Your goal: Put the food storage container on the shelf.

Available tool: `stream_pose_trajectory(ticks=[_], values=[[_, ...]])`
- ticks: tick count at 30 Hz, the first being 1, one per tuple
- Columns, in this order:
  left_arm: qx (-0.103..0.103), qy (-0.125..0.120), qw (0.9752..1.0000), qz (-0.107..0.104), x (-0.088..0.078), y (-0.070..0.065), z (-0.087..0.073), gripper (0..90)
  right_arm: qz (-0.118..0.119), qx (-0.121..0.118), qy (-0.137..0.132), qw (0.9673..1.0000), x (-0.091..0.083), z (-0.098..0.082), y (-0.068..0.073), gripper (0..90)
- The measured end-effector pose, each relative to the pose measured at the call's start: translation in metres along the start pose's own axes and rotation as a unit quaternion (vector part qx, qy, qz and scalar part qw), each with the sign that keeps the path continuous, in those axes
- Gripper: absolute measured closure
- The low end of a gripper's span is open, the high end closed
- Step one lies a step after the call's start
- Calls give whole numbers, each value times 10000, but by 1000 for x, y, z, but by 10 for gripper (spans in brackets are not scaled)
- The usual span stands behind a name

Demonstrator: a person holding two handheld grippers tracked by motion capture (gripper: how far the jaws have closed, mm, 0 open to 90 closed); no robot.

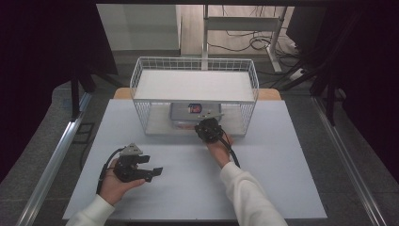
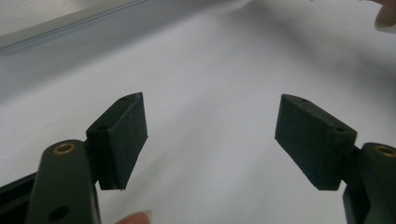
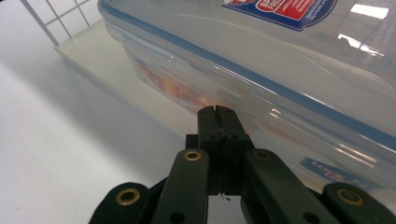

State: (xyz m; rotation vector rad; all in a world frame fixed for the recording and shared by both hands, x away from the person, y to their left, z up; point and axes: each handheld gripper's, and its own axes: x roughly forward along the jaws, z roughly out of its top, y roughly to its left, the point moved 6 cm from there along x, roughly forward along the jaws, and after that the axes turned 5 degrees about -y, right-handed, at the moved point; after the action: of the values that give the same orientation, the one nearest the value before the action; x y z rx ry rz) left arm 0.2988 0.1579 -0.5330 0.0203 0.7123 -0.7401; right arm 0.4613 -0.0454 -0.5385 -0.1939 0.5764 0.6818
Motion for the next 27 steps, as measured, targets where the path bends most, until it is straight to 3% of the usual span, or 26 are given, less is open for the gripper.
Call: stream_pose_trajectory(ticks=[6,18,27], values=[[-17,-11,10000,5,0,1,0,248,39,-108,19,9999,-11,2,1,891],[-19,-19,10000,24,-1,1,1,249,267,-283,-41,9992,-59,-5,0,890],[-17,-65,10000,44,-6,4,0,249,422,-68,-164,9990,-104,-20,-15,890]])
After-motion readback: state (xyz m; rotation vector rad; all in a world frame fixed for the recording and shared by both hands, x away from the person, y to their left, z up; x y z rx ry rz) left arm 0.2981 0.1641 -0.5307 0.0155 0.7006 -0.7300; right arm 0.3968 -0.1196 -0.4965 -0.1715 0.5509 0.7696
